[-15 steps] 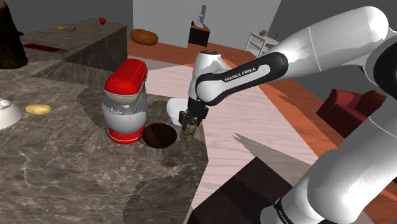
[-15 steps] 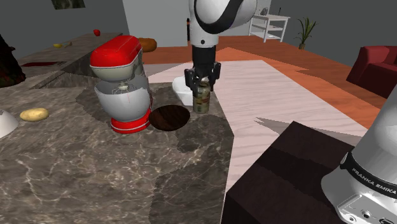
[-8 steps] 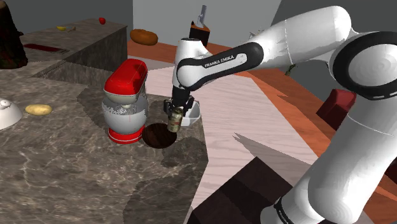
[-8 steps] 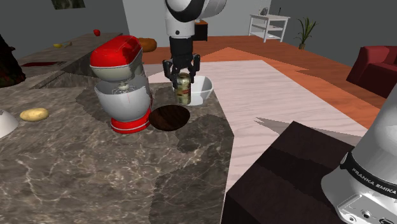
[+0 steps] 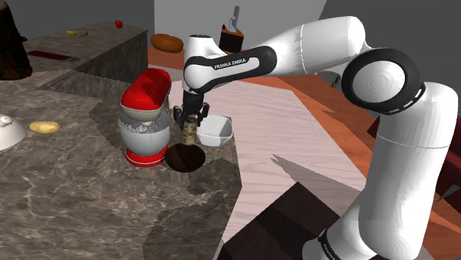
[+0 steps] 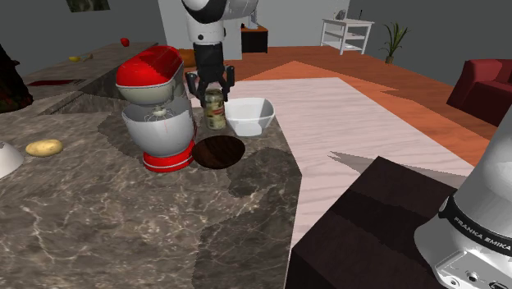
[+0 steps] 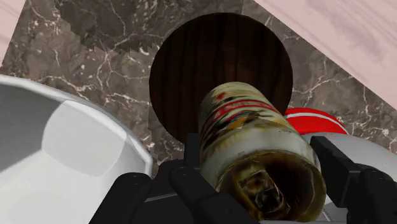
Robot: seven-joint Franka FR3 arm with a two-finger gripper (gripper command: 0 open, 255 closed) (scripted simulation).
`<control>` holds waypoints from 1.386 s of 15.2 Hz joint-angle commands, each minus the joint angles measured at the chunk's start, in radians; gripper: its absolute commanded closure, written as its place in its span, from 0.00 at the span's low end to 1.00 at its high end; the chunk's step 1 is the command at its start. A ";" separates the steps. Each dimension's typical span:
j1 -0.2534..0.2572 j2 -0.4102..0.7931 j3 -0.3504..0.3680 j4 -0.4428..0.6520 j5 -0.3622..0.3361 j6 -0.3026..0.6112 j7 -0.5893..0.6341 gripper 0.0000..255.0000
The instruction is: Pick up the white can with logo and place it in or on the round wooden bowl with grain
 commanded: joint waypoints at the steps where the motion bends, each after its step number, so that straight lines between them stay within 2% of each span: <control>1: 0.000 0.013 -0.002 -0.006 -0.003 0.020 0.000 1.00; 16: 0.007 0.114 -0.013 -0.065 -0.024 0.179 0.014 1.00; 21: 0.007 0.116 -0.013 -0.066 -0.025 0.181 0.014 1.00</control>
